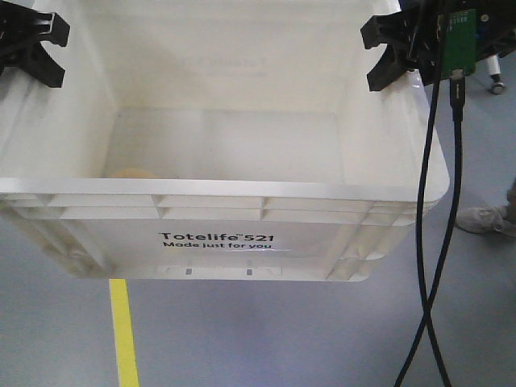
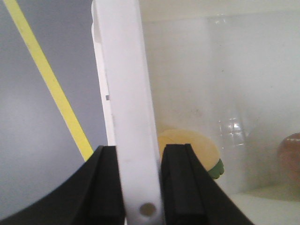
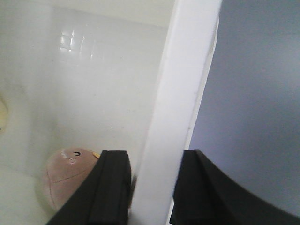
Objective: Place moving items into box and shelve
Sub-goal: 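Keep holding the tote with both grippers while the base drives away, then hold the white tote by its rims with both grippers while driving forward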
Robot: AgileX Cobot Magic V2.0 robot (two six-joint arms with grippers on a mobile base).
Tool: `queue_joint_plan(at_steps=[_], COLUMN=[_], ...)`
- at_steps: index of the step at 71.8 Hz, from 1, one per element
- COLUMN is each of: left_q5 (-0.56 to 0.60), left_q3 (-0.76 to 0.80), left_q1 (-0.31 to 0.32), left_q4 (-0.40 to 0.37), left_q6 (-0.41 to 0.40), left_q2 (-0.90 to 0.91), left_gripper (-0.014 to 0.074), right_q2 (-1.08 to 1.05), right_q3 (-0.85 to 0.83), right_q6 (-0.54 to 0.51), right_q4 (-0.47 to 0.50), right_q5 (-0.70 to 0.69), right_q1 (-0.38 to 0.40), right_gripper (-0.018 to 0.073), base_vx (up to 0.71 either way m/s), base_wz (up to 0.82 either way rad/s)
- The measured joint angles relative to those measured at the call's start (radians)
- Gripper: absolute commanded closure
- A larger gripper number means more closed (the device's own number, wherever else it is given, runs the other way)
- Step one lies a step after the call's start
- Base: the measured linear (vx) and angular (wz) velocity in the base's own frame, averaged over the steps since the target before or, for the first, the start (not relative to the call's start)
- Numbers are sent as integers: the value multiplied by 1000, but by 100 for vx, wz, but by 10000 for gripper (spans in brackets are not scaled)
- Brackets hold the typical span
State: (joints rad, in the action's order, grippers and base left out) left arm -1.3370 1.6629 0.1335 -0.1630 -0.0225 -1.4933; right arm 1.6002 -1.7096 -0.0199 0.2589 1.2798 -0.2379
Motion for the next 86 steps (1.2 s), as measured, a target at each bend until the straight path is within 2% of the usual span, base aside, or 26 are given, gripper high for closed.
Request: queue_joint_plan(at_steps=[45,86], left_q5=[0,0], left_q3=[0,0], left_q1=[-5,-5], left_q4=[2,1], left_q6=[0,0], left_q2=[0,0], left_gripper=[597,597], right_q2=[0,0], right_q3=[0,0], right_q6=[0,0], right_q4=[4,3], right_q5=[0,0], right_q1=[0,0], right_gripper=[562,562], base_vx=[22,32], base_wz=[50,16])
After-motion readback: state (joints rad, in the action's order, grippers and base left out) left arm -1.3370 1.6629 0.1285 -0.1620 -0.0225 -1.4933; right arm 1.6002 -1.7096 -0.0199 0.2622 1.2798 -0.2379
